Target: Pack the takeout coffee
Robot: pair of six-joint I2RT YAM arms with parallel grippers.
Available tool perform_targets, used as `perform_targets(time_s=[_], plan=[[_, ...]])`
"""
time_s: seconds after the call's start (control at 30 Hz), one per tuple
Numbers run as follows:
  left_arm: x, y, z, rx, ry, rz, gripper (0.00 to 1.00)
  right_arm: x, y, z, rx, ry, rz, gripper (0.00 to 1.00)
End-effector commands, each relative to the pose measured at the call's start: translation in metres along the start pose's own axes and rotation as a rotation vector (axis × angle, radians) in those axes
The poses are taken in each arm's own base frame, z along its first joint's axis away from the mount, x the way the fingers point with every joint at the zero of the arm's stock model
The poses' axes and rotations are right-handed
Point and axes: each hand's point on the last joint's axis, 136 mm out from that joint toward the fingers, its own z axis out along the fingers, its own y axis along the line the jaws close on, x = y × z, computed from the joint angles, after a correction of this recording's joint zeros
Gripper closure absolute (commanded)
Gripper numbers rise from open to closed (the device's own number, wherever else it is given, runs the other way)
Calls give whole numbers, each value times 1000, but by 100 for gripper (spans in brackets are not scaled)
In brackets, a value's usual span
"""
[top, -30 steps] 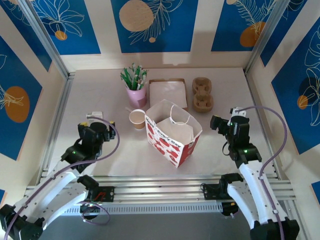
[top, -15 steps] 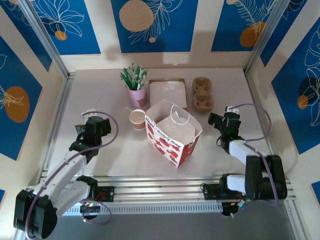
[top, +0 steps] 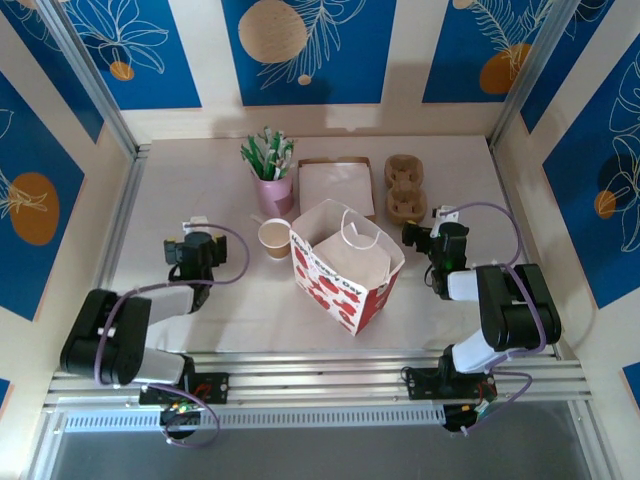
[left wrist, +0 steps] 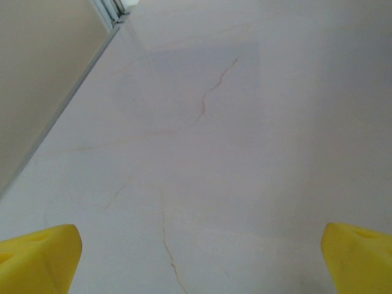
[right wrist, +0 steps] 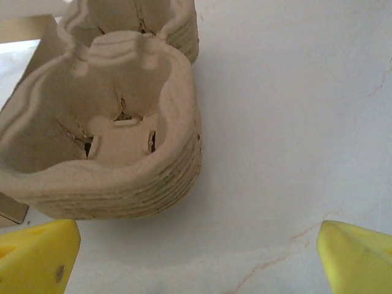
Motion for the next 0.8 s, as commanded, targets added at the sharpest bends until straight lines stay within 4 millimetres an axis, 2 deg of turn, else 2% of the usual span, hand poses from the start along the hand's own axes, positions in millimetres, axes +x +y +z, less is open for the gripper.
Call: perform_targets(time_s=[0.0, 0.03, 0.07, 0.1, 0.13, 0.17, 0.3, 0.77], plan=[[-32, 4, 10, 54, -150, -92, 0, -15, 6, -1, -22, -60, -21, 1], [-34, 0, 15, 92, -155, -94, 0, -15, 5, -1, -19, -63, -22, 1], [-31, -14, 20, 175, -126, -63, 0, -15, 6, -1, -20, -58, -20, 1], [-21, -32, 20, 257, -122, -11, 0, -16, 6, -1, -20, -63, -22, 1], [-27, -27, 20, 228, -183, -23, 0, -16, 6, -1, -19, -63, -23, 1], [-22, -20, 21, 189, -148, -49, 0, -15, 6, -1, -20, -60, -22, 1], [-23, -18, 17, 185, -172, -57, 0, -16, 6, -1, -19, -63, -22, 1], [-25, -29, 18, 239, -169, -26, 0, -16, 6, -1, -20, -64, -21, 1]])
